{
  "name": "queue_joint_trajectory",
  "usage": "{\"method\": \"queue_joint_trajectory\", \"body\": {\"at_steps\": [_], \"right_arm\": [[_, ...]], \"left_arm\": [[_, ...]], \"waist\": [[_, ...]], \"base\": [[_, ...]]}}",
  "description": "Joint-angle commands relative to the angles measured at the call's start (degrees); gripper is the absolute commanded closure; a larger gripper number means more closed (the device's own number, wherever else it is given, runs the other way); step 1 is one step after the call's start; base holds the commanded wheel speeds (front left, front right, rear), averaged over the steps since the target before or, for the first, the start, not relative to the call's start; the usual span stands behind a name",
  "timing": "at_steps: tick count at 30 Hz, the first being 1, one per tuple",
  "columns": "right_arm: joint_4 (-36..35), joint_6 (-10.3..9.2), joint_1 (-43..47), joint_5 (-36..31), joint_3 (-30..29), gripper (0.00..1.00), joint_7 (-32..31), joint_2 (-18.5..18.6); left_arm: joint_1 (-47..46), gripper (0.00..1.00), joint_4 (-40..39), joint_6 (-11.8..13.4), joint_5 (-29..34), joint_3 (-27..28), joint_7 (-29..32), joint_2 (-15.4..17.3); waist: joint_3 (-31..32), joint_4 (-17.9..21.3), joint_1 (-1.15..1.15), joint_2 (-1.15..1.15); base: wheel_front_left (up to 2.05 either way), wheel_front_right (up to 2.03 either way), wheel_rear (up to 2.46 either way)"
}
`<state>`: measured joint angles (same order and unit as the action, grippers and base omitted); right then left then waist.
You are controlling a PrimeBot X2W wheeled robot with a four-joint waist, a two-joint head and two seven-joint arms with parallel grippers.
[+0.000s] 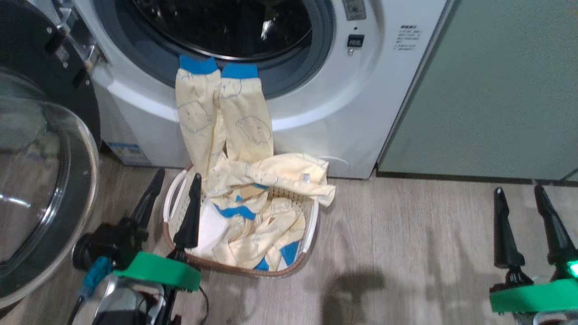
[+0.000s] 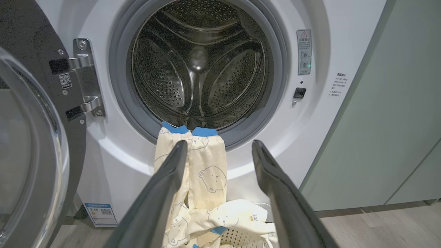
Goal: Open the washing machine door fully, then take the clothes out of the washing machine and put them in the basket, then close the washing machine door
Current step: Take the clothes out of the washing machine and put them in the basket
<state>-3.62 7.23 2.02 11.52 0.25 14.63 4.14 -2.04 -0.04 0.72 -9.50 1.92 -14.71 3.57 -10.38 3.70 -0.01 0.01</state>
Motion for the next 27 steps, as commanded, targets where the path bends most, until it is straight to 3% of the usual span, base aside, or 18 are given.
{"method": "queue_joint_trajectory", "body": {"at_steps": [1,27], "right_arm": [[-1.53,0.25,-0.21,-0.46,1.22,0.00,0.37,1.22],[-1.24,0.25,0.91,-0.15,1.99,0.00,0.37,0.85]], "left_arm": [[-0.59,0.00,-2.37,0.43,0.37,2.21,-0.19,0.33],[2.43,0.00,-4.76,1.89,-0.50,1.13,1.44,0.55]], "waist": [[1.27,0.45,0.01,-0.01],[3.38,0.83,0.01,-0.01]], "base": [[0.00,0.00,0.00],[0.00,0.00,0.00]]}}
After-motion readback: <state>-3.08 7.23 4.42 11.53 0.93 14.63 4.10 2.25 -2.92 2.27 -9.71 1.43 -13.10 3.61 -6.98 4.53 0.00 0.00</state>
